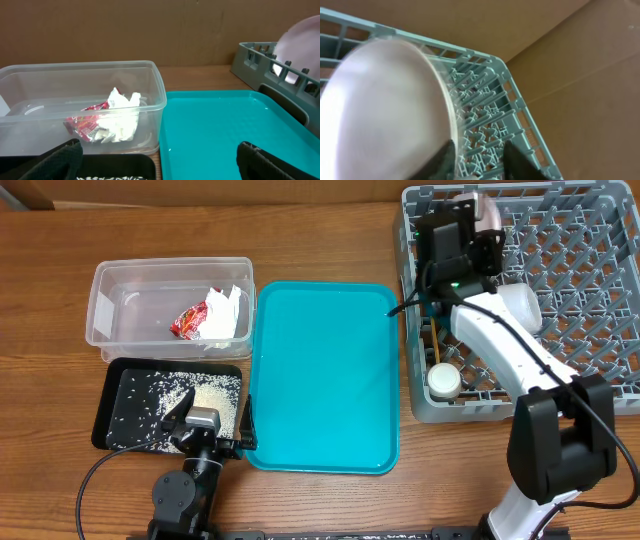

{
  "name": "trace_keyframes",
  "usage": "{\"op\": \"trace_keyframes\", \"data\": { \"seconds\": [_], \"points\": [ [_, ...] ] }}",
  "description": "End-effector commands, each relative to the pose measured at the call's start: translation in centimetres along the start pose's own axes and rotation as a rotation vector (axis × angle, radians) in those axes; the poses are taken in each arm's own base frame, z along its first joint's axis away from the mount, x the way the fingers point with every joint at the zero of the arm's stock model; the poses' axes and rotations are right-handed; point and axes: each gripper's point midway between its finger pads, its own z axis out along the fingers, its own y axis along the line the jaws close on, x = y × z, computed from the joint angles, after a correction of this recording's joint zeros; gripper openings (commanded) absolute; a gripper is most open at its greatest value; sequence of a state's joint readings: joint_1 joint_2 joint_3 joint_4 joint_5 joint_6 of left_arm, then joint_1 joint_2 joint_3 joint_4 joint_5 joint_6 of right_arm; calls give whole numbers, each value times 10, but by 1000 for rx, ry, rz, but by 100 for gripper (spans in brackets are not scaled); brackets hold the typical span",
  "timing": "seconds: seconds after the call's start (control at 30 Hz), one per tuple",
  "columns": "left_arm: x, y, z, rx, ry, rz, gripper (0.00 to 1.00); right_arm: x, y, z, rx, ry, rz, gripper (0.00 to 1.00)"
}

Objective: Sort waste into correct bins and load items into the dishwasher

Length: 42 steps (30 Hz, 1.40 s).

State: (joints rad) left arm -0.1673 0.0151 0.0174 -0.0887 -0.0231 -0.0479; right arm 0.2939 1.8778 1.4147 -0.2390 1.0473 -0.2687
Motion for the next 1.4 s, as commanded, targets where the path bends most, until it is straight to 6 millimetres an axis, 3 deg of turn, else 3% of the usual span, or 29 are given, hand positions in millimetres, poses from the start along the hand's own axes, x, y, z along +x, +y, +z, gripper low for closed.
{"op": "trace_keyframes", "data": {
  "seconds": [0.0, 0.13, 0.27, 0.33, 0.5, 0.6, 0.7, 0.73, 0.83, 0.9, 1.0, 1.13, 1.23, 1.37],
  "points": [
    [0, 4, 0, -16, -6, 18, 100, -8, -15, -18, 137, -14, 24, 45],
    [0, 4, 0, -16, -6, 18, 100, -22, -28, -51, 202, -56, 61, 47],
    [0, 4, 0, -16, -6, 18, 100, -41, -31, -92, 144, -126, 65, 45],
    [0, 4, 0, -16, -6, 18, 100, -52, -28, -123, 58, -182, 62, 47],
    [0, 4, 0, -16, -6, 18, 100, -65, -16, -224, -301, -352, 16, 58],
    [0, 4, 0, -16, -6, 18, 100, -50, -3, -280, -577, -400, -20, 68],
    [0, 4, 0, -16, -6, 18, 100, -17, 12, -337, -938, -371, -66, 86],
    [0, 4, 0, -16, -6, 18, 100, -8, 12, -350, -1026, -340, -52, 100],
    [0, 4, 0, -16, -6, 18, 100, 11, 7, -377, -1238, -219, 33, 100],
    [0, 4, 0, -16, -6, 18, 100, 20, 7, -388, -1311, -185, 19, 100],
    [0, 4, 0, -16, -6, 18, 100, 38, 7, -384, -1305, -132, -41, 100],
    [0, 4, 0, -16, -6, 18, 100, 34, -4, -367, -1223, -145, -13, 100],
    [0, 4, 0, -16, -6, 18, 100, 20, -33, -354, -1167, -193, 84, 100],
    [0, 4, 0, -16, -6, 18, 100, 8, -87, -331, -1103, -241, 242, 100]
  ]
}}
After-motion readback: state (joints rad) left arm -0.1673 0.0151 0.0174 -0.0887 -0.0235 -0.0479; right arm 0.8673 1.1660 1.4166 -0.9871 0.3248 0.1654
